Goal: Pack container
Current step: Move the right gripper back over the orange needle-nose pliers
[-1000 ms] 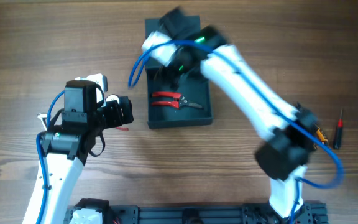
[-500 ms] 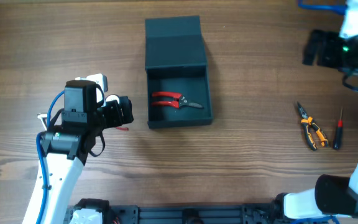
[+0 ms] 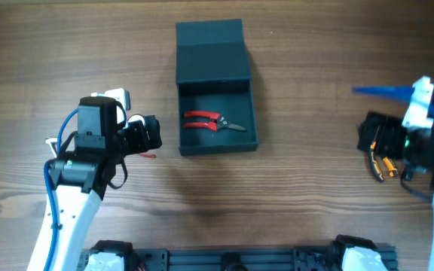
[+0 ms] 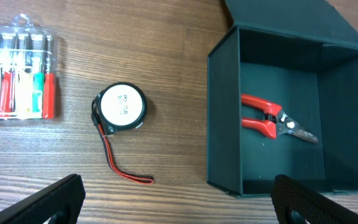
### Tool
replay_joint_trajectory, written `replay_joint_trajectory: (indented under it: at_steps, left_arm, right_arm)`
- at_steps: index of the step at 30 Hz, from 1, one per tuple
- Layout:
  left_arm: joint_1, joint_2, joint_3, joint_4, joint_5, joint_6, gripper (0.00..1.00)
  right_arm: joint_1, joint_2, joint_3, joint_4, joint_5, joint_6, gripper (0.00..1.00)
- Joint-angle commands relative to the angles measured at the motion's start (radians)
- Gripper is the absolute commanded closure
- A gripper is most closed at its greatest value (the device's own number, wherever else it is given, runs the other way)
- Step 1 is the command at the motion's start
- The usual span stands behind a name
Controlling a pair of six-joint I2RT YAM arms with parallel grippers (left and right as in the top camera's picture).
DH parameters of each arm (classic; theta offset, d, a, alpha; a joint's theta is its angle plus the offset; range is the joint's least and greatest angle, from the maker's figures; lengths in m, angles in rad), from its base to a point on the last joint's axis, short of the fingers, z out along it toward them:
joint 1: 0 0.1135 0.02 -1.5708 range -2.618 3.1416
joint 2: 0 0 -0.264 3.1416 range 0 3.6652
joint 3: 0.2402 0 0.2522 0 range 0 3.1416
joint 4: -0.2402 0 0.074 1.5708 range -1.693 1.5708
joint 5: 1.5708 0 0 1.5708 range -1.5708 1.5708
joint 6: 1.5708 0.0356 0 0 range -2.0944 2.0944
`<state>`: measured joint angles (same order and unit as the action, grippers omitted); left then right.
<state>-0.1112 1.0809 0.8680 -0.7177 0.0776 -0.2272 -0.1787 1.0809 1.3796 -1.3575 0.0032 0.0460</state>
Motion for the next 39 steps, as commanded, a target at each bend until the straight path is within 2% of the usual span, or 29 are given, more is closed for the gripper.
replay_joint_trajectory:
  at_steps: [1,5,7,9,13,23,33,39]
  left_arm:
    - [-0.005,-0.001,0.024,0.003,0.016,-0.013,0.0]
    - [-0.005,-0.001,0.024,0.003,0.016,-0.013,0.0]
    - [-0.005,-0.001,0.024,0.004,0.016,-0.012,0.0]
    - [-0.005,-0.001,0.024,0.004,0.016,-0.013,0.0]
    - [-0.005,-0.001,0.024,0.004,0.016,-0.013,0.0]
    - [-0.005,-0.001,0.024,0.006,0.015,-0.013,0.0]
    - [-0.005,-0.001,0.024,0.005,0.016,-0.013,0.0]
    - [-0.005,-0.001,0.024,0.005,0.016,-0.013,0.0]
  right_arm:
    - [-0.018,-0.01,-0.188,0.075,0.11,-0.14,0.0]
    - [-0.118,0.071,-0.293,0.109,0.117,-0.193,0.0]
    - [-0.184,0.128,-0.288,0.154,0.077,-0.18,0.0]
    - [-0.246,0.183,-0.285,0.194,0.04,-0.231,0.0]
    - [-0.314,0.283,-0.285,0.255,0.031,-0.257,0.0]
    - [-0.323,0.471,-0.285,0.341,-0.026,-0.405,0.04]
    - [-0.323,0.519,-0.289,0.427,-0.026,-0.772,0.05]
    - [-0.323,0.582,-0.289,0.433,-0.006,-0.806,0.06]
